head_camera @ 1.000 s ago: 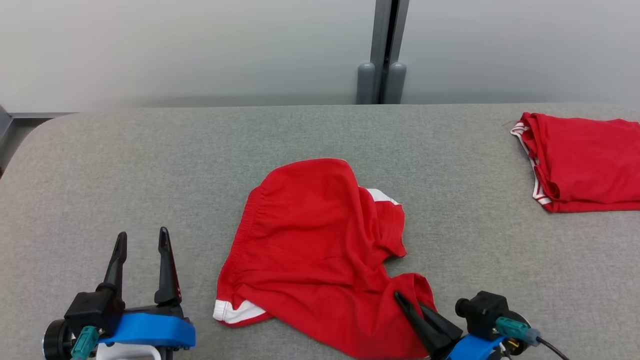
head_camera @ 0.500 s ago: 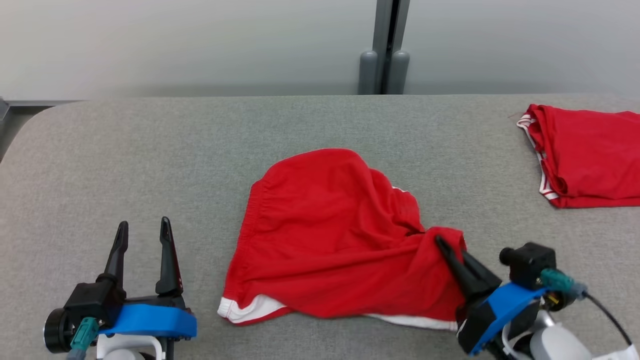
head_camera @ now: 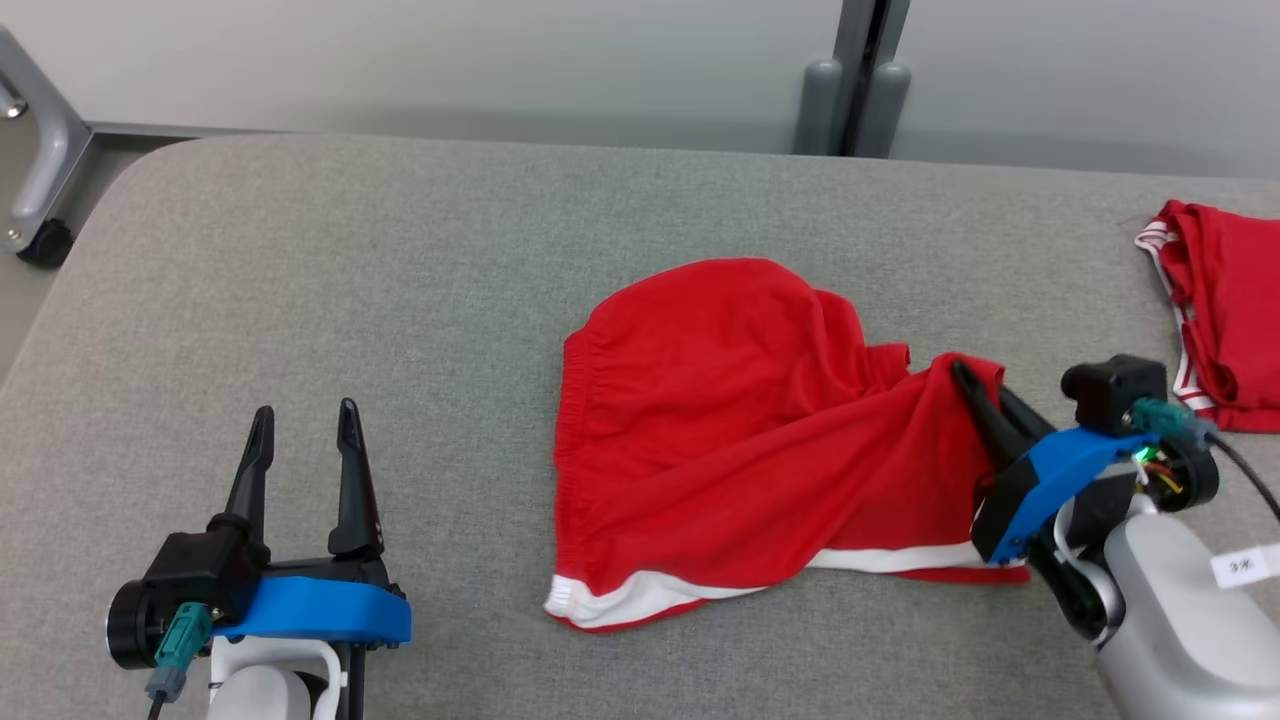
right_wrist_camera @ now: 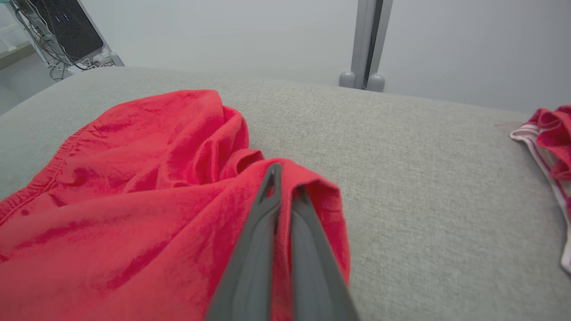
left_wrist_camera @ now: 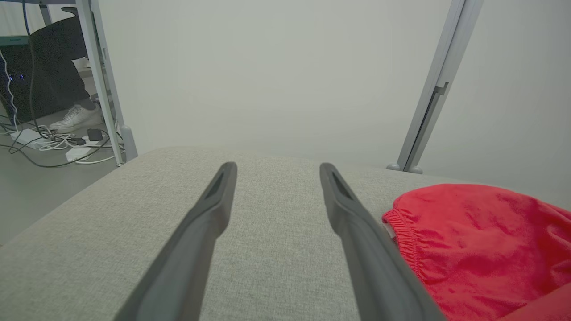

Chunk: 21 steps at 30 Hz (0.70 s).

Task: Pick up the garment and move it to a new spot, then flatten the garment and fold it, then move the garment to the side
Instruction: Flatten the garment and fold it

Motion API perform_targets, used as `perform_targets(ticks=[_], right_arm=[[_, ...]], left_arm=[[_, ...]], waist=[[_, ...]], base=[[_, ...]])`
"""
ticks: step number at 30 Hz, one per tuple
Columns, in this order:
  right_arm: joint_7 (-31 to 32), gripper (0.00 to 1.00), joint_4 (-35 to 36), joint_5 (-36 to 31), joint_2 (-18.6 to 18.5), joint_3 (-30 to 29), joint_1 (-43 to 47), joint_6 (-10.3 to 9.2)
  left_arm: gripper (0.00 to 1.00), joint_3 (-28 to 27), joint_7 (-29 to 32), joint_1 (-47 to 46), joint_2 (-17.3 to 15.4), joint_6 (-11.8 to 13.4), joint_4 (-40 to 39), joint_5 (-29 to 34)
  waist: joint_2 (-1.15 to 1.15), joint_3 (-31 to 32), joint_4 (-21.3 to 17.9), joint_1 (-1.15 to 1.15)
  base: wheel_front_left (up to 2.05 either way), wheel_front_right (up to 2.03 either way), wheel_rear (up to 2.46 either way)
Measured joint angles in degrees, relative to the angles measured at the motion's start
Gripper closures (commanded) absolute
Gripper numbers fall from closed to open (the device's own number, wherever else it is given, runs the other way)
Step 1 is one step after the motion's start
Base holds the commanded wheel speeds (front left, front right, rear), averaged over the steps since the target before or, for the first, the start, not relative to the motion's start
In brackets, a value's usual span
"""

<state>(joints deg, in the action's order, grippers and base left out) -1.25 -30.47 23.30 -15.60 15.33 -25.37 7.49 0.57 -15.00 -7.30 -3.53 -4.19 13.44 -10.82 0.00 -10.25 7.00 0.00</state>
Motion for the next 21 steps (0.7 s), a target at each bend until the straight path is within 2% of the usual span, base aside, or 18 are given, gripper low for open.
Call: perform_targets(ticks=[5, 7, 15, 21], right_arm=[[-2.48, 1.0, -8.13, -0.02, 0.01, 0.43, -5.2, 0.0], [-3.49, 0.0, -10.6, 0.04, 0.69, 1.12, -6.35, 0.0], [-10.94, 0.0, -16.06, 1.48, 0.51, 2.32, -7.11, 0.0], [-13.47, 0.0, -14.08, 2.38, -0.96, -0.92, -4.58, 0.0]], left_arm=[[0.0, -0.12, 0.0, -0.37, 0.18, -0.22, 0.04, 0.23], [0.0, -0.27, 0.0, -0.54, 0.23, -0.23, 0.1, 0.25], [0.0, -1.04, 0.0, -0.53, 0.35, -0.25, 0.42, 0.86], [0.0, -2.1, 0.0, 1.18, 0.2, -0.37, 0.01, 1.41]], waist=[[0.0, -1.18, 0.76, 0.0], [0.0, -1.31, 0.54, 0.0], [0.0, 0.1, -1.68, 0.0], [0.0, 1.98, -4.3, 0.0]], base=[[0.0, 0.0, 0.0], [0.0, 0.0, 0.0], [0.0, 0.0, 0.0], [0.0, 0.0, 0.0]])
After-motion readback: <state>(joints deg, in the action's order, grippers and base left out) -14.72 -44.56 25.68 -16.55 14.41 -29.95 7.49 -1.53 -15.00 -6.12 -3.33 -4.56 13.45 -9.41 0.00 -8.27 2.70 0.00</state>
